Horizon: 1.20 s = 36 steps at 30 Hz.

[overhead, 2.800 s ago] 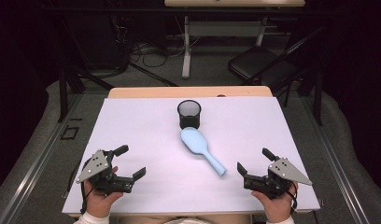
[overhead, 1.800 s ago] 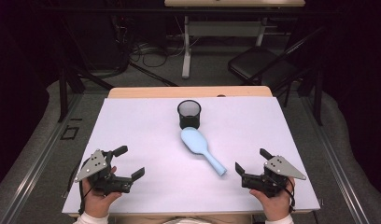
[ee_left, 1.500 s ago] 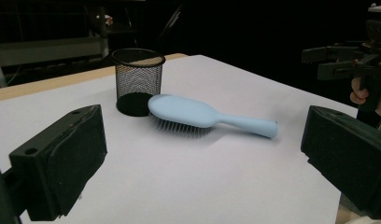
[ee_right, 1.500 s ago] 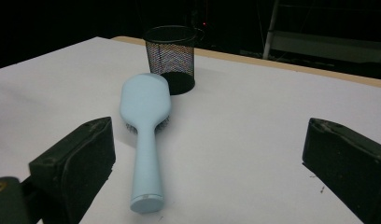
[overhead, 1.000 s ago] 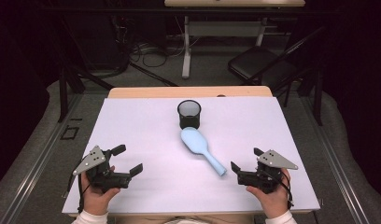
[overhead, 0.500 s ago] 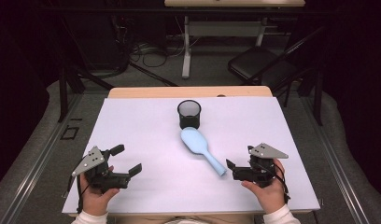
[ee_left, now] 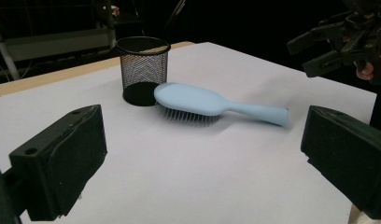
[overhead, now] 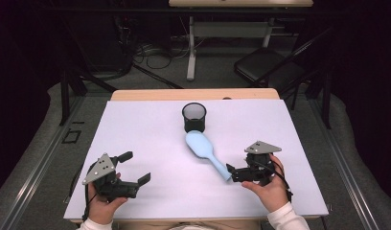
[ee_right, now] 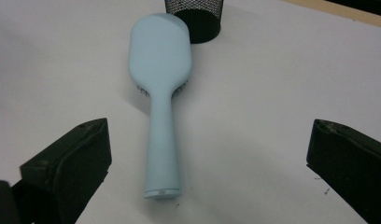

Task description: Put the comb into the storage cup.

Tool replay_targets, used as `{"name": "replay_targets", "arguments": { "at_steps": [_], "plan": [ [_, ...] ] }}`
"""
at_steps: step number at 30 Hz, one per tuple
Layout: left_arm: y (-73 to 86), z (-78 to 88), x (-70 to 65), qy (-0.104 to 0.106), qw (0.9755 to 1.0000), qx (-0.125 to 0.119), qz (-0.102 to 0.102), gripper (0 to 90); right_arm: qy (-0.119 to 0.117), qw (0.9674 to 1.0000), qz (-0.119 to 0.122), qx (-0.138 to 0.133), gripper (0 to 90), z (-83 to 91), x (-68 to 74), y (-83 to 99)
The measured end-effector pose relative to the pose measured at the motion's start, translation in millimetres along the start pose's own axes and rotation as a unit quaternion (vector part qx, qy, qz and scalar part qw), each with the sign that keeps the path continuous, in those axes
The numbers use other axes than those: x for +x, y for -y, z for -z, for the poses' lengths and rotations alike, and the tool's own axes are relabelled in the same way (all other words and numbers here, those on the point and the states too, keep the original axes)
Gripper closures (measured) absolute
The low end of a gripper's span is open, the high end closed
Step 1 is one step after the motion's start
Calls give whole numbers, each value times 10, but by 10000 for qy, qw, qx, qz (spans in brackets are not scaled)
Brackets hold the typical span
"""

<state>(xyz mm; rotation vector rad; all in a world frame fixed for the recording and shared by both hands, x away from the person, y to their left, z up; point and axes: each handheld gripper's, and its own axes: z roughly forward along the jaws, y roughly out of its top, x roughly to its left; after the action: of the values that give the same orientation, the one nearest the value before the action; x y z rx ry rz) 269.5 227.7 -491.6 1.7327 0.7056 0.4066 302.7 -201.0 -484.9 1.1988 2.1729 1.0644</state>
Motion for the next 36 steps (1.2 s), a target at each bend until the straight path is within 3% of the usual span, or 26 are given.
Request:
{"name": "replay_targets", "arguments": {
  "at_steps": [6,17,36],
  "plan": [
    [5,-1,10,20,10000,-26,42,3,-50,9996,-3,270,0,-66,-17,-34],
    [8,7,18,21,10000,-44,64,3,-59,9979,203,608,0,-132,0,-104],
    [8,17,25,-7,9999,-53,133,3,-109,9919,434,1191,0,-289,-3,-208]
  ]
}}
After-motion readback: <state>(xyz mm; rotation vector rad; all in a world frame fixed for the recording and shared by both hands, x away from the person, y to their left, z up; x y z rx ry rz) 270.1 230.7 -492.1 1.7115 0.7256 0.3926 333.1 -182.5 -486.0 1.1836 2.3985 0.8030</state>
